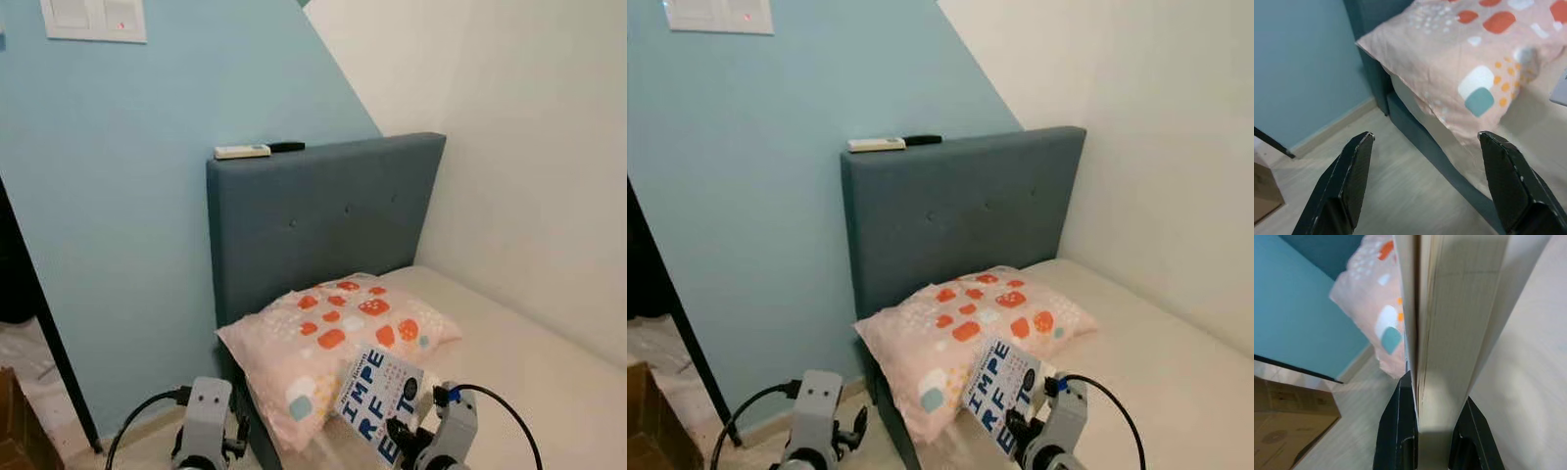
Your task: Clean up the room
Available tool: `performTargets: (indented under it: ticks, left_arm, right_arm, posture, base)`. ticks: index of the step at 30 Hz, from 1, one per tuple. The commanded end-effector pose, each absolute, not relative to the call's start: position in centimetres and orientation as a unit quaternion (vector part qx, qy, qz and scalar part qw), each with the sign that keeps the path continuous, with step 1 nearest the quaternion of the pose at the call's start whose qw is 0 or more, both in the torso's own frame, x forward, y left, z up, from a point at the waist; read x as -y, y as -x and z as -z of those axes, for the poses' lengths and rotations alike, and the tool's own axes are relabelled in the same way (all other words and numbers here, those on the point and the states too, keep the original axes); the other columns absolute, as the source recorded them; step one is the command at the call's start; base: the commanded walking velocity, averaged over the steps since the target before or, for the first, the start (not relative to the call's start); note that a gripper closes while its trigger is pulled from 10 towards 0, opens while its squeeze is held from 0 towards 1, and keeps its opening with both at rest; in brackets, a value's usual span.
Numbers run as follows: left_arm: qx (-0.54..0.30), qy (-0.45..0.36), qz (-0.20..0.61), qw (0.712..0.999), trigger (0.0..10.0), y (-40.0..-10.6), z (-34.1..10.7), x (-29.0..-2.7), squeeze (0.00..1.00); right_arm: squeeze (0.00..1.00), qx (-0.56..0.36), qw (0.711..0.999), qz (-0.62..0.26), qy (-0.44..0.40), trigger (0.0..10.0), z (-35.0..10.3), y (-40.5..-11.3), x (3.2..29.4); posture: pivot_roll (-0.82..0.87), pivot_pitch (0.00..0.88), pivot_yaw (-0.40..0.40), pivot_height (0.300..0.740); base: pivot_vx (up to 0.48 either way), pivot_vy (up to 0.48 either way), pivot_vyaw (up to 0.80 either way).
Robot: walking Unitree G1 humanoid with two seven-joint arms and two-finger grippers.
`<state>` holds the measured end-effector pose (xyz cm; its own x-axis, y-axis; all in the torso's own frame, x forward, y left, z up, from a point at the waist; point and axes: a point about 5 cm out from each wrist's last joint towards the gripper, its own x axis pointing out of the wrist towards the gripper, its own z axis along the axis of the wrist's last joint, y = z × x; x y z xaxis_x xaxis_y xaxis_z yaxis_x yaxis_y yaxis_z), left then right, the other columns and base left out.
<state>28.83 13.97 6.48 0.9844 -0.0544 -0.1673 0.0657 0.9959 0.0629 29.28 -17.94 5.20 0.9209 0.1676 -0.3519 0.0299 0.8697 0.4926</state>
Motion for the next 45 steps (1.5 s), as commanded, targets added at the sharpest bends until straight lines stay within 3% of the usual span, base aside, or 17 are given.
performTargets:
  ticks: [1, 36, 45]
  left_arm:
    - [-0.09, -0.032, 0.049, 0.994, 10.0, -28.7, -6.4, -13.4, 0.0]
    - [-0.104, -0.035, 0.075, 0.991, 10.0, -28.1, -6.4, -13.6, 0.0]
    - [-0.104, -0.038, 0.085, 0.99, 10.0, -27.8, -6.8, -14.3, 0.0]
  right_arm:
    - [0.0, -0.189, 0.947, -0.023, -0.26, 10.0, -5.4, -29.0, 18.6]
    - [0.0, -0.197, 0.936, -0.042, -0.287, 10.0, -6.4, -30.0, 19.1]
    - [0.0, -0.201, 0.935, -0.072, -0.282, 10.0, -7.1, -30.8, 19.1]
  posture:
    - [-0.01, 0.13, -0.046, 0.637]
    - [0.01, 0.144, -0.041, 0.617]
    - [0.03, 0.171, -0.052, 0.577]
  base:
    - [0.0, 0.0, 0.0]
    - [0.0, 0.0, 0.0]
    - [0.0, 0.0, 0.0]
